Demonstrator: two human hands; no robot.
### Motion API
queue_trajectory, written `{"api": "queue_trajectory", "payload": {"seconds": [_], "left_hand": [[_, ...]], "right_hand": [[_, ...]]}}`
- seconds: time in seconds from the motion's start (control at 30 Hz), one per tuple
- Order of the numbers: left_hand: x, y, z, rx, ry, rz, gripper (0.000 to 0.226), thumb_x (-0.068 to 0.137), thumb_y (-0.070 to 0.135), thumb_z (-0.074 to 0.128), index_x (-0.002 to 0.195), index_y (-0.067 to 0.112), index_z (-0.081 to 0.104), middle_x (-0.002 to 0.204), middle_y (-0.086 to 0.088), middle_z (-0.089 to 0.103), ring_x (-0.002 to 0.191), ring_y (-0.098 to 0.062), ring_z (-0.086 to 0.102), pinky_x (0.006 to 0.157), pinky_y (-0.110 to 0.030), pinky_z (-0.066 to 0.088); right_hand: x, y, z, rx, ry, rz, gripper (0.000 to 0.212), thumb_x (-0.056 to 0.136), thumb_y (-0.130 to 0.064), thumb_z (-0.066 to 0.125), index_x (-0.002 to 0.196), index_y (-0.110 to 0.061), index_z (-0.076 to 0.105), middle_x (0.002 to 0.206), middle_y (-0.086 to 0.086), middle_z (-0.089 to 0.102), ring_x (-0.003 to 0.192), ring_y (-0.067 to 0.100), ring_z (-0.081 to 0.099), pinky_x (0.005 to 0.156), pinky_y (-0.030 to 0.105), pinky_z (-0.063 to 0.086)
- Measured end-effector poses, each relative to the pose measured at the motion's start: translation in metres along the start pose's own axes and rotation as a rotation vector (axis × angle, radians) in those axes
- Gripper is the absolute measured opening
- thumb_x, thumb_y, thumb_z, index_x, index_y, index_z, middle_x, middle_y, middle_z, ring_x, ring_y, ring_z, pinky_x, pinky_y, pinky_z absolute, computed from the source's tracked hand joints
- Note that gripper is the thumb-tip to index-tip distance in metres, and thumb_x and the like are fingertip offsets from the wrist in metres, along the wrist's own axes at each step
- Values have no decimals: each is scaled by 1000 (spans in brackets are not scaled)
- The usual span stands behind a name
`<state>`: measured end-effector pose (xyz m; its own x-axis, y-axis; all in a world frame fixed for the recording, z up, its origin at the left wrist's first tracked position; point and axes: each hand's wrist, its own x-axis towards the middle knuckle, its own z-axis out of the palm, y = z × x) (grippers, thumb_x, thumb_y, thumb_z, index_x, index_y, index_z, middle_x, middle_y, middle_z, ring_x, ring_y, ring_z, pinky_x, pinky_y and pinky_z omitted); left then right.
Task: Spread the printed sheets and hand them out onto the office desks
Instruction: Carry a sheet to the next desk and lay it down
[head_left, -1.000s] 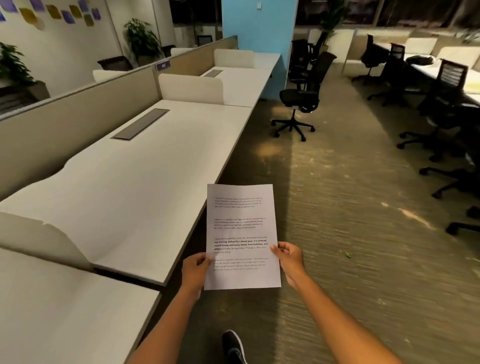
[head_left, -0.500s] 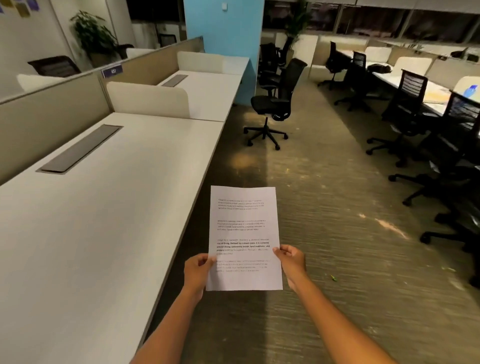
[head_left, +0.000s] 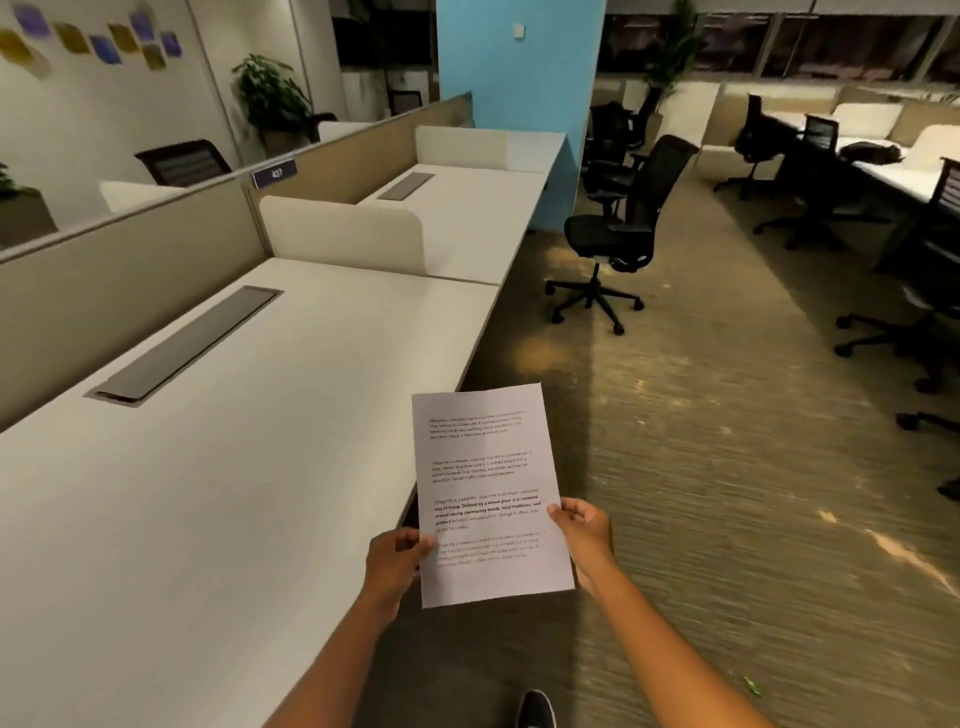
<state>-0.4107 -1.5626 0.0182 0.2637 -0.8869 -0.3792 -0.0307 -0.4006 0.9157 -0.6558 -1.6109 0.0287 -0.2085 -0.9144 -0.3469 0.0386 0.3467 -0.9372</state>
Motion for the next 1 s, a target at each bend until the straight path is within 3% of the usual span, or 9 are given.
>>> {"api": "queue_trajectory", "payload": {"seconds": [0.1,0.3,0.47,0.7,0.83,1.0], "left_hand": [[41,29,11,-6,54,0,15,89,16,68,92,2,65,95,-3,72,83,-21,70,60,-25,56],[115,81,12,-35,147,13,15,88,16,69,93,2,67,97,-7,73,85,-27,71,68,-36,60],[152,94,-1,-87,236,13,12,88,13,69,90,1,68,94,-7,73,86,-27,71,65,-34,59],[198,88,-60,-120,363,-4,16,84,11,74,82,-3,67,89,-13,75,82,-32,72,61,-34,59],[218,79,-110,-181,462,-37,18,80,10,78,81,-4,67,84,-17,75,78,-34,73,62,-40,61],[231,64,-165,-149,606,-84,18,76,10,80,73,-1,66,74,-16,73,64,-26,69,57,-36,58]], "right_hand": [[60,-30,19,-18,-94,-11,2,92,-12,64,91,-12,66,96,12,73,87,29,72,79,45,60],[154,-87,64,-85,-216,-43,6,93,-12,62,89,-15,66,94,9,73,86,27,72,79,48,60],[211,-109,113,-189,-310,-40,5,92,-15,64,94,-14,68,95,7,74,86,27,73,79,52,60],[264,-109,215,-311,-446,-44,15,87,-21,69,99,-12,70,99,7,74,90,25,71,83,49,59],[264,-117,285,-405,-503,-109,1,89,-18,67,88,-18,68,94,-2,70,94,24,66,90,41,54],[259,-120,364,-467,-609,-179,11,88,-10,67,87,-21,66,80,-11,65,88,22,63,86,35,51]]}}
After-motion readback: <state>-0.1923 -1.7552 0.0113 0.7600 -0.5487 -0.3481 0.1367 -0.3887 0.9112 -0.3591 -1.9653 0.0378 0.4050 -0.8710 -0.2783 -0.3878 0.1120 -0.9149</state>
